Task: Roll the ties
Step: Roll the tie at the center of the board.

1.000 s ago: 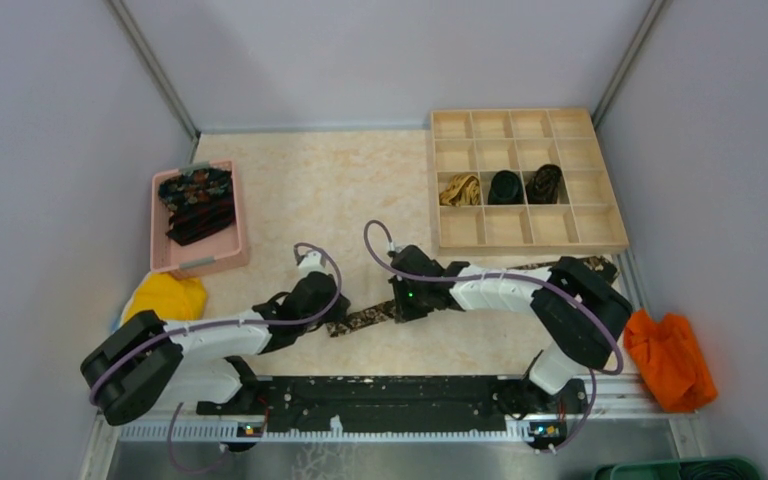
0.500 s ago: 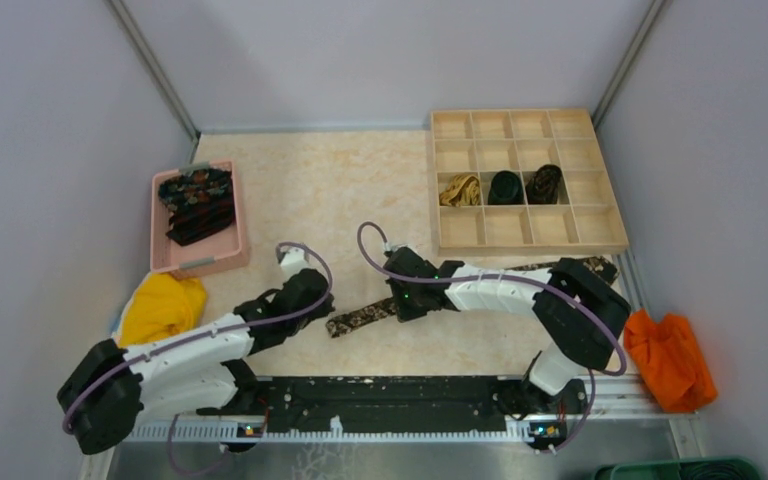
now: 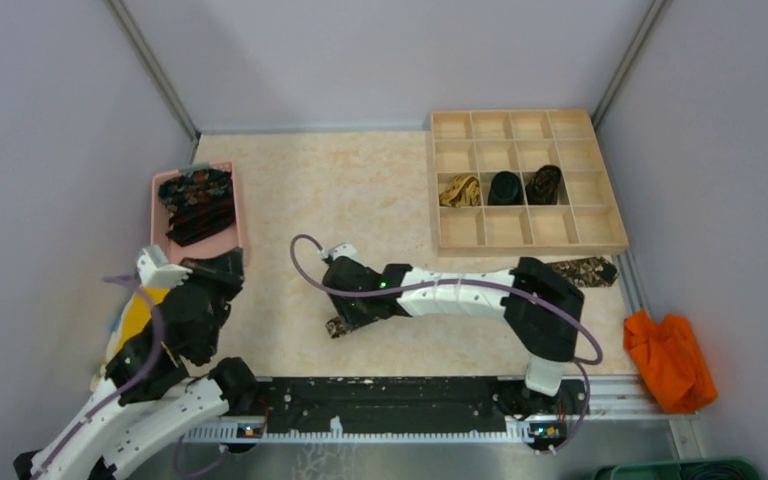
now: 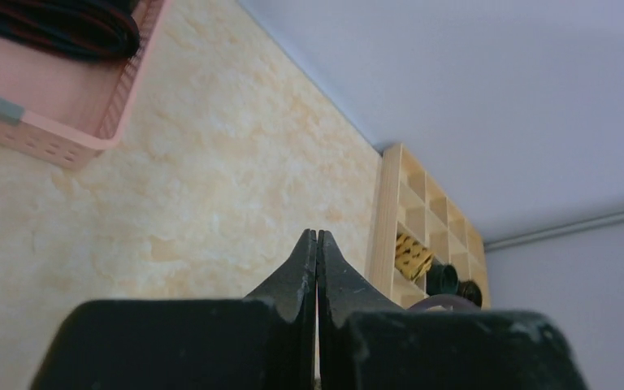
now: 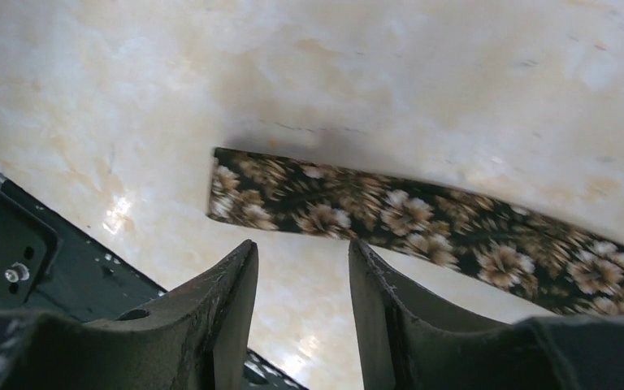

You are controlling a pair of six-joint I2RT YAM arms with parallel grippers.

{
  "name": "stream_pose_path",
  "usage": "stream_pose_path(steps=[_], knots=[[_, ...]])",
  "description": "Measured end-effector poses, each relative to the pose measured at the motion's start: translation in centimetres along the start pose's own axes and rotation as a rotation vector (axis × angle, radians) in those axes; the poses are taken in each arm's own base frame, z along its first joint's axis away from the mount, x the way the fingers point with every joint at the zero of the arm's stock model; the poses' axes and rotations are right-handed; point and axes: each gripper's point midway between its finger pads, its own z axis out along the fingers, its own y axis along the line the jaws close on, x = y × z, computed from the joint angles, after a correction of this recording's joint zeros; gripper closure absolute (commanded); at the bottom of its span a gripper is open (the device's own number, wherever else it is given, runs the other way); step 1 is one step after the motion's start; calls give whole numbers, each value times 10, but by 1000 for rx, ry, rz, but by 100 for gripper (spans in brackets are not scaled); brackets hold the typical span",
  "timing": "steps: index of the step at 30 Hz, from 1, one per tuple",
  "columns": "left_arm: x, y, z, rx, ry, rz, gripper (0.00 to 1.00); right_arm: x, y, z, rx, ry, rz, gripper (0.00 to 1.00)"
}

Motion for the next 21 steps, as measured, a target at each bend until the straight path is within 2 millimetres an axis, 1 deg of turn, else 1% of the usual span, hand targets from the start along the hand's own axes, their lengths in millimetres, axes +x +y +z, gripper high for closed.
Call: stream_pose_path(steps=[2,4,6,9,13,19,20,21], knots=[[-21,6,-7,-25,-48,-23,100,-1,16,9,-4,15,-40,54],[-37,11,-12,-52,-84,-34,100,0,35,18,-15,27,-86,54],[-44,15,-15,-71,-102,-39,100,1,50,23,-27,35,-122,54],[-45,23,-17,-94,-107,-28,100,5,63,30,-37,49,-160,54],[-46,28,-19,-102,-109,-23,100,9,64,39,-24,71,-179,54],[-49,30,-20,-101,-114,-25,100,21,52,54,31,102,-195,54],[-49,30,-21,-101,-115,-24,100,22,49,57,46,103,-199,55],[-49,30,-21,-100,-115,-23,100,18,50,58,50,94,-201,55]])
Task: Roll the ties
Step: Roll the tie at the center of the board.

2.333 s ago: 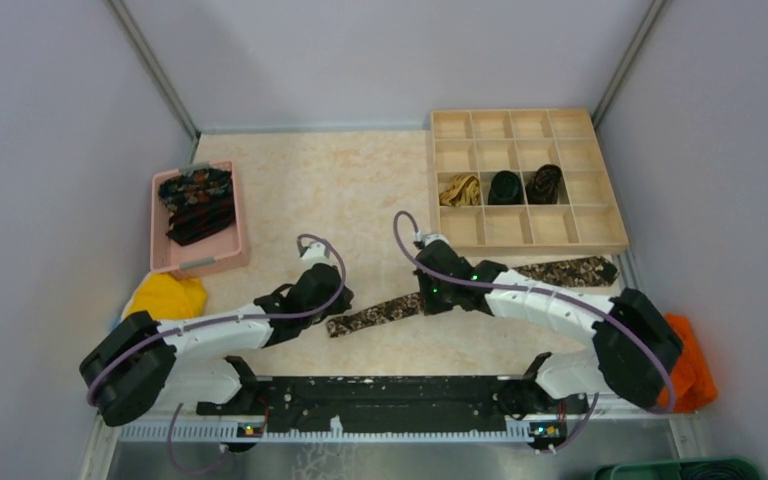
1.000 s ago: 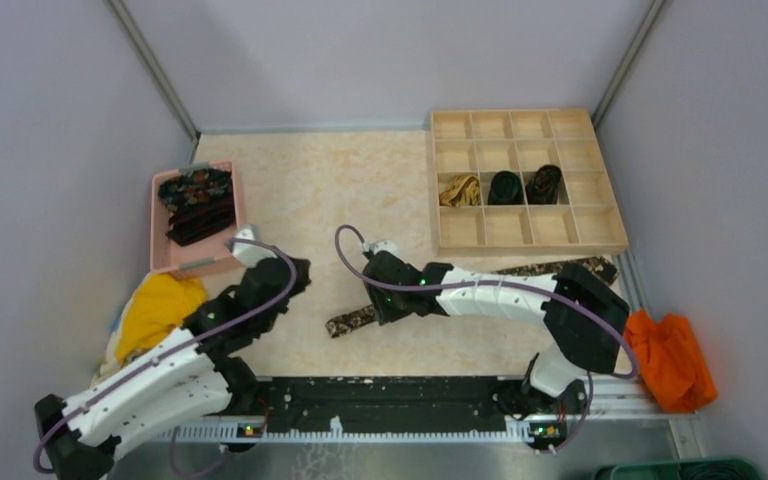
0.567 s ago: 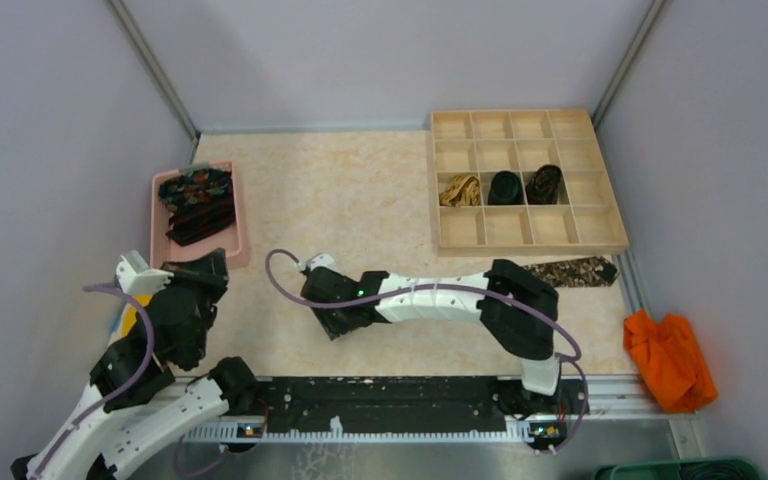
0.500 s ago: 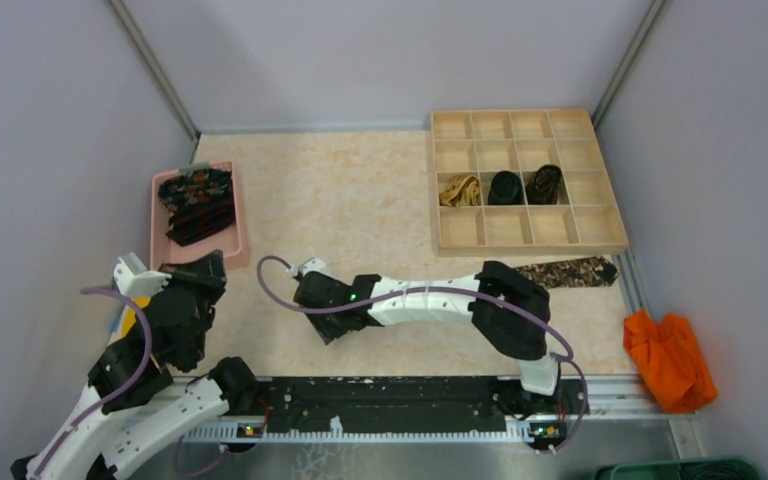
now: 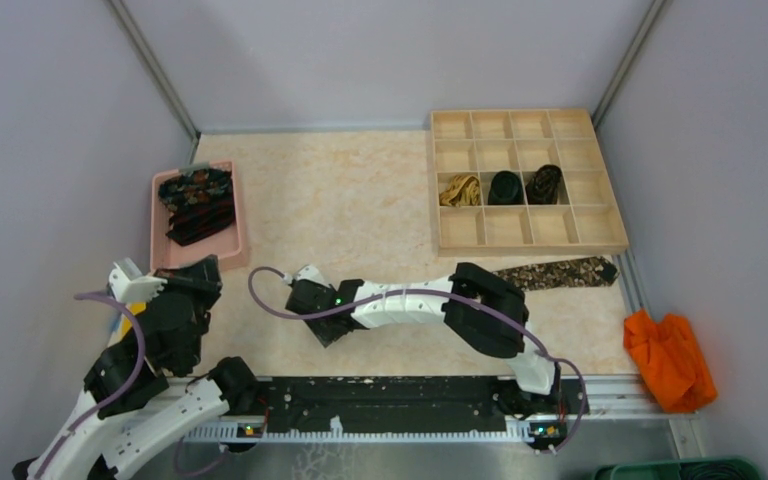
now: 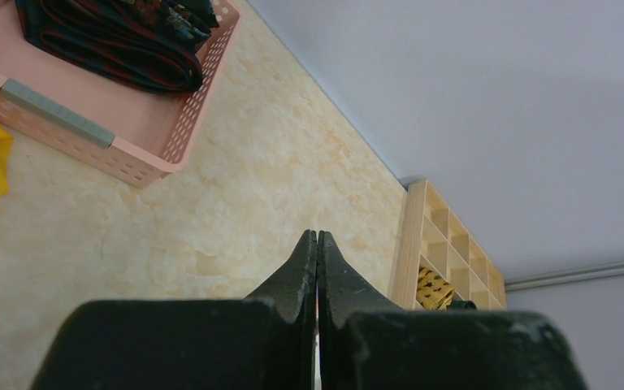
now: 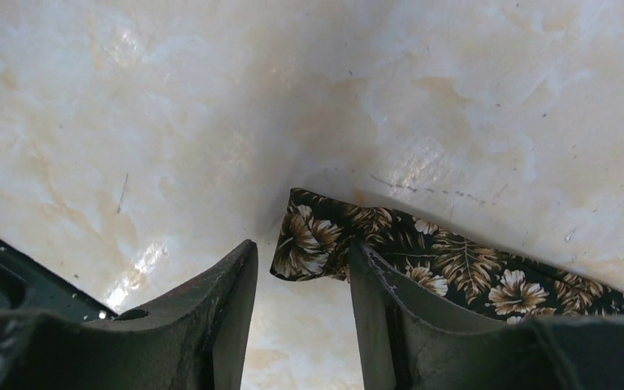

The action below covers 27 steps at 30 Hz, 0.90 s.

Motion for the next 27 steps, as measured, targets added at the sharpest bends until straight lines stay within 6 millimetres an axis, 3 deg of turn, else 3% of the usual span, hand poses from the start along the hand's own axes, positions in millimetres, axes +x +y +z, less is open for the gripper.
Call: stream_pose_path(steps=[15,23,27], knots=[[7,0,3,14,2,48,100,-7,-7,7,39,-38,4,75],[26,-14,12,38,28,127,100,8,-26,-14,-189,-99,161,84],[40,-19,18,47,44,164,100,1,-28,-29,-308,-149,238,85]])
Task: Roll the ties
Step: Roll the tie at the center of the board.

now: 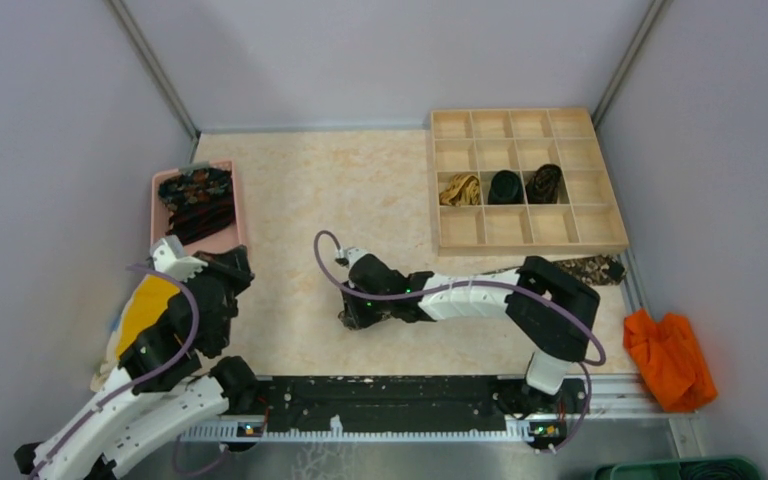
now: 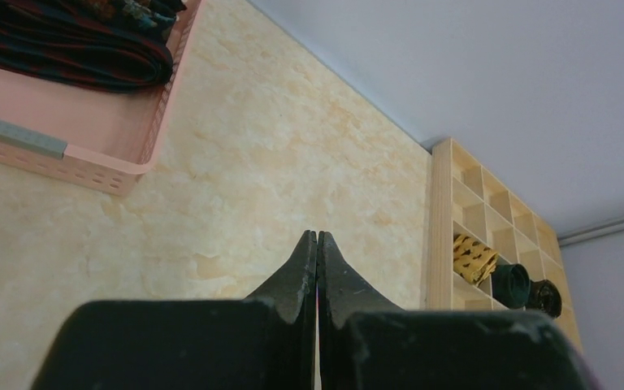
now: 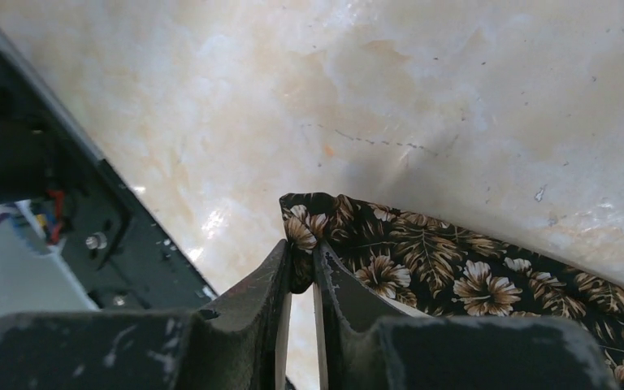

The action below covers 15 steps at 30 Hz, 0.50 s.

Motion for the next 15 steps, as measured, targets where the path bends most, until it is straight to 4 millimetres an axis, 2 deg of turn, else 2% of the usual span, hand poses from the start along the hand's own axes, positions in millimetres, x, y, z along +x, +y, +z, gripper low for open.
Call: stream_pose_path(steps=[6,11,15], knots=[[33,-11,13,31,51,89,100,-5,4,-19,-187,-59,132,86],[62,-24,24,68,103,152,100,0,-19,-26,-246,-72,257,87],[94,-34,32,111,161,201,100,4,-40,-33,-244,-85,325,87]])
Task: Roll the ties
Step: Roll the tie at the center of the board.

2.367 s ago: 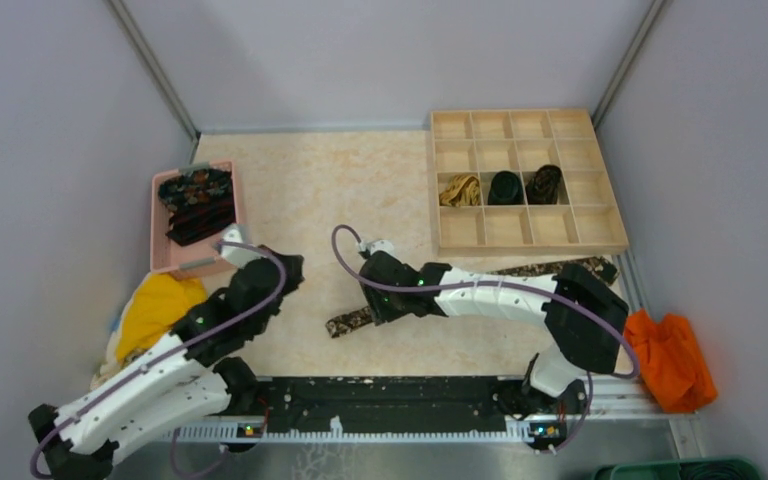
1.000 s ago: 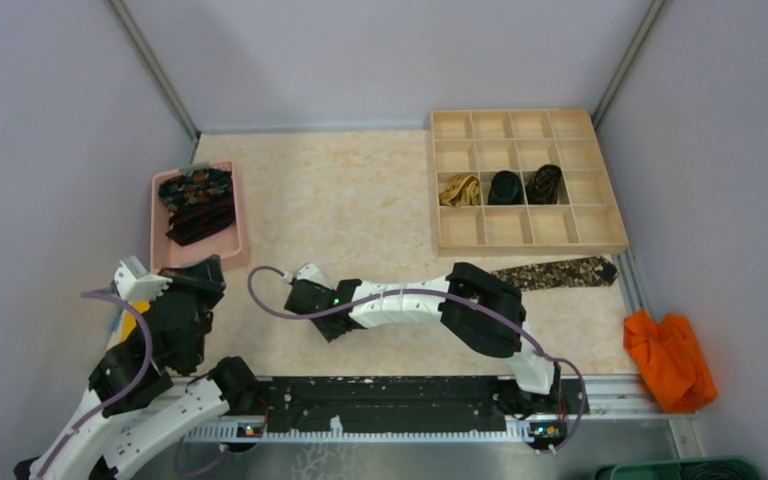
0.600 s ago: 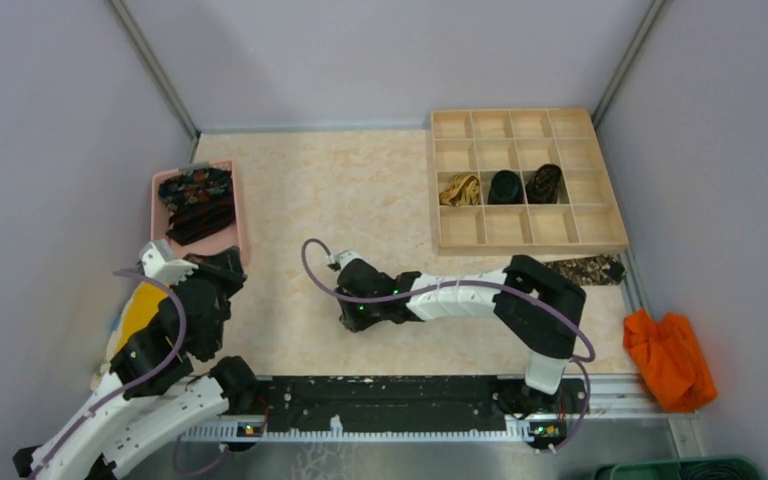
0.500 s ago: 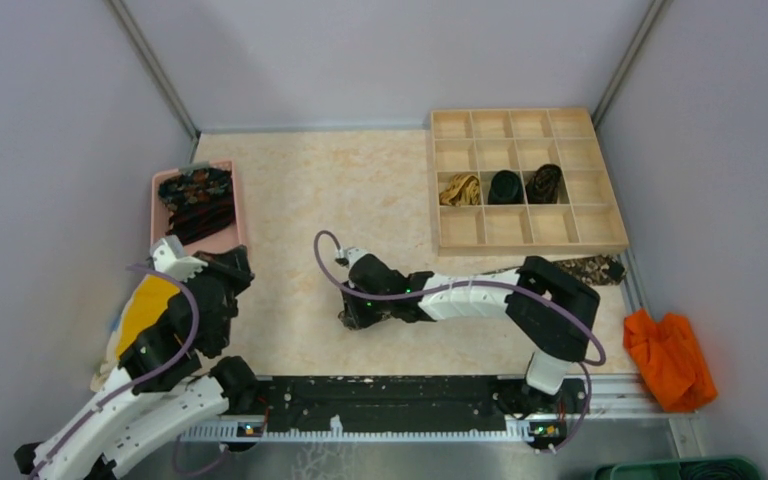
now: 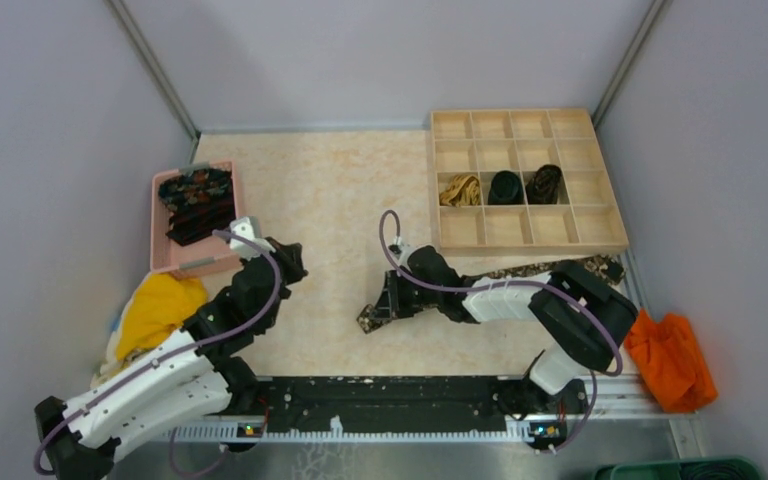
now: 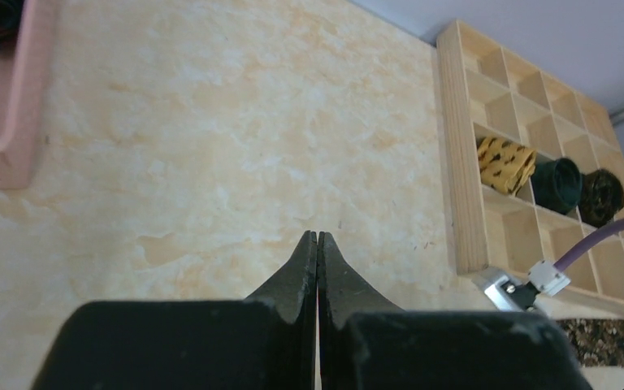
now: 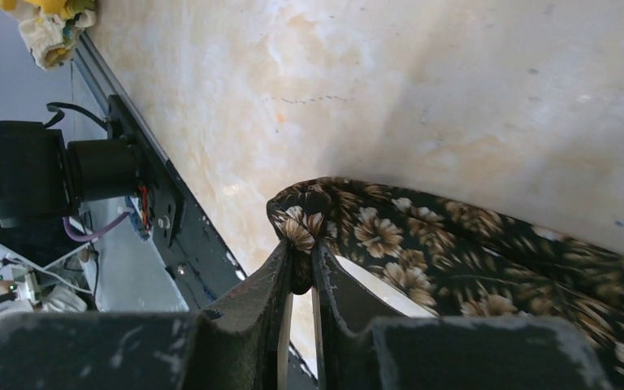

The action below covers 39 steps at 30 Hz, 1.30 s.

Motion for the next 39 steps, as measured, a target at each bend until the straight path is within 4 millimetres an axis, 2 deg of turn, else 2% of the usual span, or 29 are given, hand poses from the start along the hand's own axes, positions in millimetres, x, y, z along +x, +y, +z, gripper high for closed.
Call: stream_pose_path(steps=[9,15,22,24,25,29,34,39], knots=[[72,-31,30,93,173,101,100,-15,-13,-19,44,-61,7,88],[114,-41,38,140,286,142,100,-8,-37,-23,148,-43,7,89],[126,-52,36,221,321,142,100,2,-61,-28,260,-9,-3,68],[129,-56,35,242,333,145,100,1,-63,-28,279,1,-4,59],[132,-57,35,252,340,147,100,-1,-62,-28,284,-3,-8,57],[141,-61,30,298,374,156,100,-7,-63,-30,314,-5,-26,59],[148,-59,27,319,398,160,100,-8,-67,-31,349,-7,-33,68],[155,-57,17,360,434,154,100,-10,-71,-34,396,-3,-50,65]])
